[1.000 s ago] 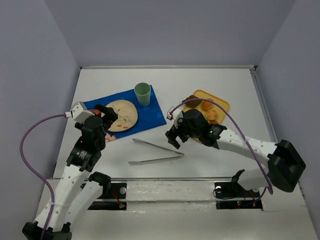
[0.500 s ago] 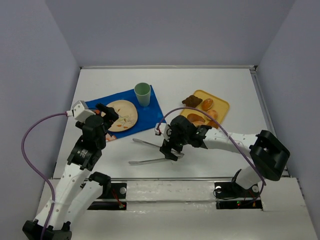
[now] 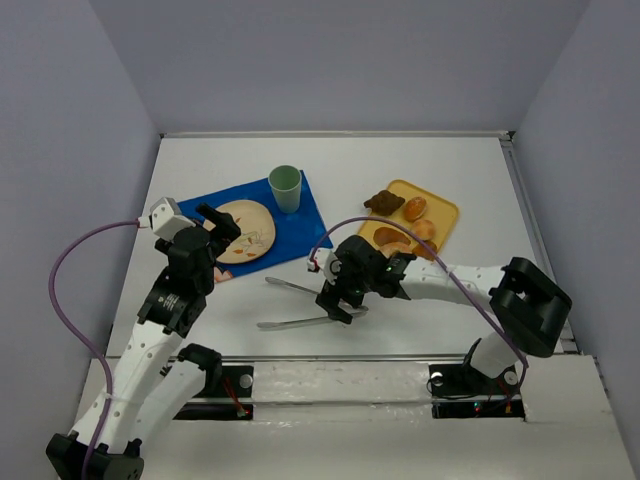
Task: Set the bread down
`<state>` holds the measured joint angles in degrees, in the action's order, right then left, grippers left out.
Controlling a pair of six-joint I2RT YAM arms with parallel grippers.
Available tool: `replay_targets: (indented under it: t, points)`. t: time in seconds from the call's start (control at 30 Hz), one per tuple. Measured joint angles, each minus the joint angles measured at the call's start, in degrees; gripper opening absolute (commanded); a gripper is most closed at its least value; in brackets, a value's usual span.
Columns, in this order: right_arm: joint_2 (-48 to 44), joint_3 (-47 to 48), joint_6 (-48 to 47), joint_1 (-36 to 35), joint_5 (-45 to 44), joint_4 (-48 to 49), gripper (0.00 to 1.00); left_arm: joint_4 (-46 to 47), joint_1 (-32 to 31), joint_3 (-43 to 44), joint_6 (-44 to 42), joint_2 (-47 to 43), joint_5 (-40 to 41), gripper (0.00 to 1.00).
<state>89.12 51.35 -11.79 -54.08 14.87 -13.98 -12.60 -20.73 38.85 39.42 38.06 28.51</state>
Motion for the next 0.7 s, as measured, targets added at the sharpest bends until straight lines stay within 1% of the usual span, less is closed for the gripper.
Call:
replay_targets:
  t: [0.17, 0.33, 0.53, 0.63, 0.67, 0.7]
  points:
    - [2.8, 0.6, 0.0, -0.1, -0.3, -0.3, 1.00, 0.1, 0.0, 0.0, 0.0, 0.0, 0.0, 0.99]
    - [6.1, 2.6, -0.2, -1.7, -0.7, -0.6, 1.00, 0.2, 0.0, 0.0, 0.0, 0.0, 0.0, 0.99]
    - [10.6, 6.2, -0.3, -4.2, -4.2, -0.3, 1.00, 0.3, 0.0, -0.1, -0.1, 0.0, 0.0, 0.99]
    - [11.1, 6.6, -0.2, -4.5, -5.4, -0.1, 0.85, 0.3, 0.0, -0.1, -0.1, 0.0, 0.0, 0.99]
    - [11.1, 6.6, -0.2, -4.5, -5.7, -0.1, 0.69, 0.3, 0.0, -0.1, -0.1, 0.0, 0.0, 0.99]
    - [11.1, 6.6, 0.0, -4.5, -6.2, -0.1, 0.60, 0.3, 0.0, -0.2, -0.1, 0.0, 0.0, 0.99]
